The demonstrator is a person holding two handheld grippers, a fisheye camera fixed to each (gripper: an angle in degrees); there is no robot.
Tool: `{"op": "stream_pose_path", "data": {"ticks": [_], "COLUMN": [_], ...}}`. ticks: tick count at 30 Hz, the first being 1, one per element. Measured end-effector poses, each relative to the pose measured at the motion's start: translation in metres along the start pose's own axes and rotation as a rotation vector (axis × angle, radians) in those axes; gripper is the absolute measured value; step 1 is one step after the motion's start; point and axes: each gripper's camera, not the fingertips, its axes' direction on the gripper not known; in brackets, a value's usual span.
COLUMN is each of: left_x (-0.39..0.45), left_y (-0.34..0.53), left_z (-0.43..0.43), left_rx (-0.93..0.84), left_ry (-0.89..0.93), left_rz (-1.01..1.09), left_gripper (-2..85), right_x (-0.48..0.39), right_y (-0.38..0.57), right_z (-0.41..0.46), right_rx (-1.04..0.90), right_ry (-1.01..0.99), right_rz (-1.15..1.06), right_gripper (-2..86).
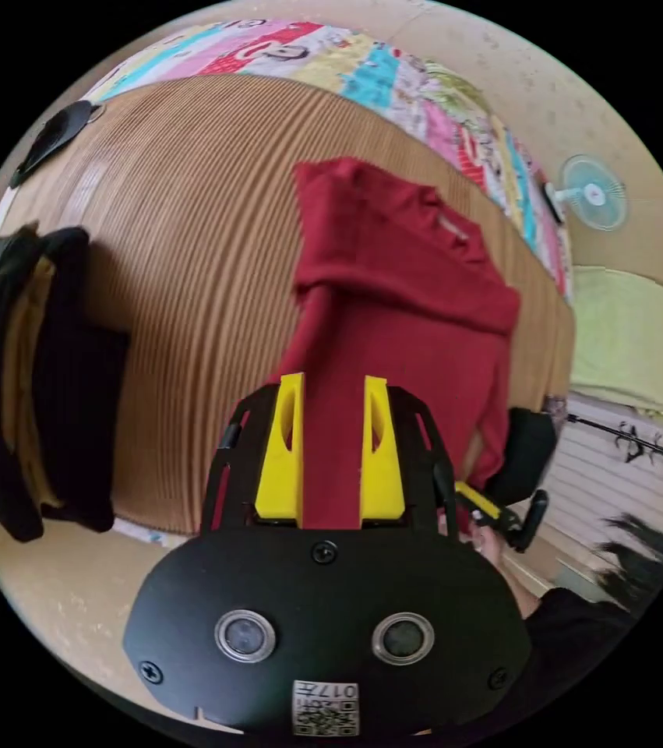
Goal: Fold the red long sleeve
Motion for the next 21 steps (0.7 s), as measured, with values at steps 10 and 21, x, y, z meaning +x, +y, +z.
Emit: {"op": "stream_pose_path", "data": {"ticks": [10, 21], "left_x": [-0.040, -0.072], "left_y": [0.100, 0.162], "left_z": [0.080, 0.056], "left_rx": [-0.243, -0.307], "left_ry": [-0.219, -0.187], "left_rz": [0.006, -0.109], "left_gripper": [0.4, -0.5], "right_x": [-0.009, 0.081], "right_y": [0.041, 0.064], "right_z": [-0.068, -0.091], "right_rx": [-0.002, -0.199], "right_ry": [0.048, 0.102], "right_rz": [0.163, 0.562], "right_gripper": [2.1, 8.6]}}
